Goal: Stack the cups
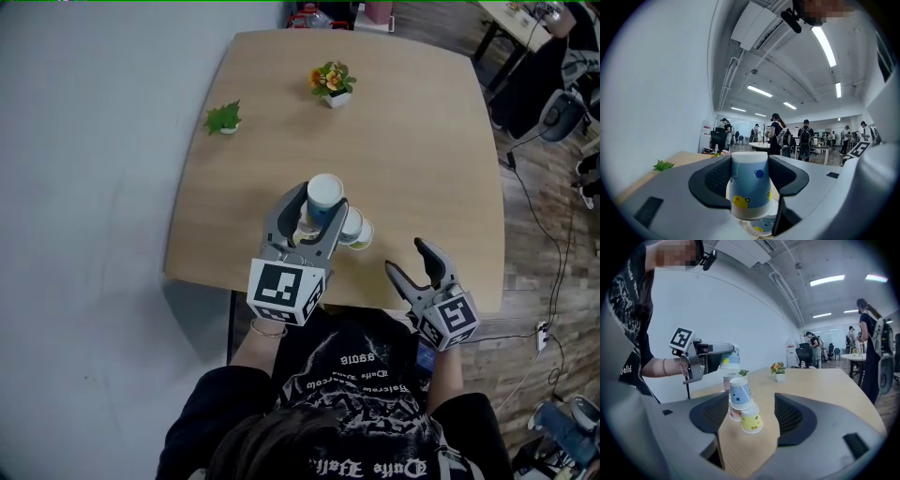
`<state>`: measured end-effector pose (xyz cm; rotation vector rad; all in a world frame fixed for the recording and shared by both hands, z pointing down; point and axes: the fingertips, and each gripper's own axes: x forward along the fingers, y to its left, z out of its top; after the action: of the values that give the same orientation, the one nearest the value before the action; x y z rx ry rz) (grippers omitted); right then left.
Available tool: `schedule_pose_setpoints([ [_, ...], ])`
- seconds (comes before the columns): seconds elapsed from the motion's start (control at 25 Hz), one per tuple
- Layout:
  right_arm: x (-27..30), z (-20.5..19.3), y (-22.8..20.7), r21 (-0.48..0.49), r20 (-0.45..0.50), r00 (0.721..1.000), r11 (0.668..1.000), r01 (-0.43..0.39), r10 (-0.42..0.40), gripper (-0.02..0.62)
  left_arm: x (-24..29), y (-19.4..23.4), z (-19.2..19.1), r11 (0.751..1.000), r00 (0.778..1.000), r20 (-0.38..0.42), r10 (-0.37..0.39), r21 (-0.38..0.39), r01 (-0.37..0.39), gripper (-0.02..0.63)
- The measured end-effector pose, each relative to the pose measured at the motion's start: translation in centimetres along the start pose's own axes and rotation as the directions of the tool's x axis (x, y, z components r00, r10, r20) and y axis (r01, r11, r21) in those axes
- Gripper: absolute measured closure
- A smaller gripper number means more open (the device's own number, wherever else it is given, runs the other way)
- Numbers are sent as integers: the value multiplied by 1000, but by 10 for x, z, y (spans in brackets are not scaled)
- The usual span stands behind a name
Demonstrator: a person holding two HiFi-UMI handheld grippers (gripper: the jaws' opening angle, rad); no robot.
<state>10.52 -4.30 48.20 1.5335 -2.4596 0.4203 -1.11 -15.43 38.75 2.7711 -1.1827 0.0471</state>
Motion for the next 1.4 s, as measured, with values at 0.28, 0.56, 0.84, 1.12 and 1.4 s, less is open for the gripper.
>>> schedule_pose_setpoints([
  [0.28,-3,0,-11,3,1,1000,1000,15,-15,285,2,-6,-15,995,999,21,48,82,-50,353],
  [0.56,-5,-4,-18,4,-16,1000,1000,14,-13,285,8,-8,-19,989,996,34,87,114,-90,351],
  [0.84,-1,-5,-17,8,-14,1000,1000,-5,5,285,6,-2,-30,989,995,25,102,105,-104,347],
  [1.12,-1,-13,-19,9,-34,999,1000,-17,17,285,4,-8,-30,988,994,36,107,109,-110,339],
  [1.4,-1,-11,-19,4,-38,999,1000,-31,31,285,-1,-11,-34,991,995,14,103,78,-104,252],
])
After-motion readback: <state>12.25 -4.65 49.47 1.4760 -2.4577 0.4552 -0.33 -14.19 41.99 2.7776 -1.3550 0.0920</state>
